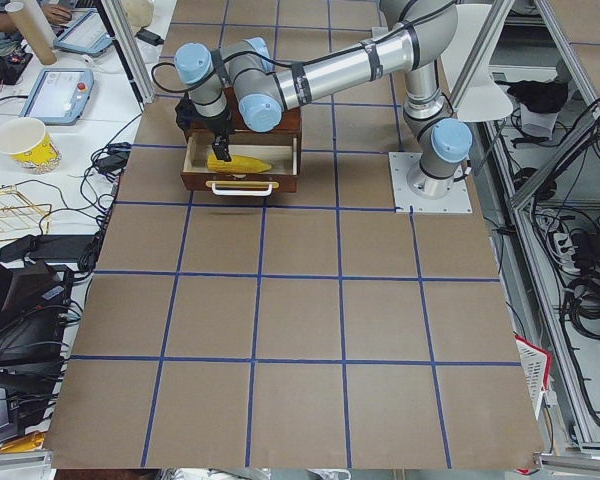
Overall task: Open drawer and put corn inside
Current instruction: 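Lower the corn into the open drawer and open the left gripper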
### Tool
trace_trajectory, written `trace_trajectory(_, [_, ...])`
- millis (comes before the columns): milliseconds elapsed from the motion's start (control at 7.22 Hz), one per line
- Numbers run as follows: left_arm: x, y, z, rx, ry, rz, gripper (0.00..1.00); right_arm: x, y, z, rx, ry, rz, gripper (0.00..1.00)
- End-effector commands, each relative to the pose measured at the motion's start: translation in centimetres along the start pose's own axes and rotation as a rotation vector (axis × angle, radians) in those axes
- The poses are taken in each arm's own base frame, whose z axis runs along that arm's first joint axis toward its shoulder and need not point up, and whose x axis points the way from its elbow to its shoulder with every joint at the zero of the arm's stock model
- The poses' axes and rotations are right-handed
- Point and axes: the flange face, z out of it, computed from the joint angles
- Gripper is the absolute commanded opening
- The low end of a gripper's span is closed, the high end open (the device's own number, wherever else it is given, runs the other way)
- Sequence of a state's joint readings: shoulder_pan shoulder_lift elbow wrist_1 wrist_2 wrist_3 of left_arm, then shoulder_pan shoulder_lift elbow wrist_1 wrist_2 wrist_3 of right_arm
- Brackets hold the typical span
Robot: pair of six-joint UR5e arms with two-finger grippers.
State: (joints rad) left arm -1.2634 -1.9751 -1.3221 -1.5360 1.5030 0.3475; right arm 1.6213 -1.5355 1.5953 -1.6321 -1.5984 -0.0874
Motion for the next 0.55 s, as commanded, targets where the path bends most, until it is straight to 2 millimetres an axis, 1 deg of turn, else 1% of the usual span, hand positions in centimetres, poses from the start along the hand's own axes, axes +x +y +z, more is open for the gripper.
trace_trajectory(0, [3.3,1.5,-3.9,-0.005,-0.067,0.041,1.00,0.2,0.0,0.0,0.000,0.000,0.003,1.00])
trace_trajectory(139, [6.4,2.6,-5.4,0.007,-0.073,0.083,1.00,0.0,0.0,0.0,0.000,0.000,0.000,1.00])
trace_trajectory(277, [8.3,2.8,-5.5,0.010,-0.065,0.106,1.00,0.0,0.0,0.0,0.000,0.000,0.000,1.00])
trace_trajectory(416, [10.8,3.4,-6.4,0.029,-0.071,0.074,1.00,0.0,0.0,0.0,0.000,0.000,0.000,1.00])
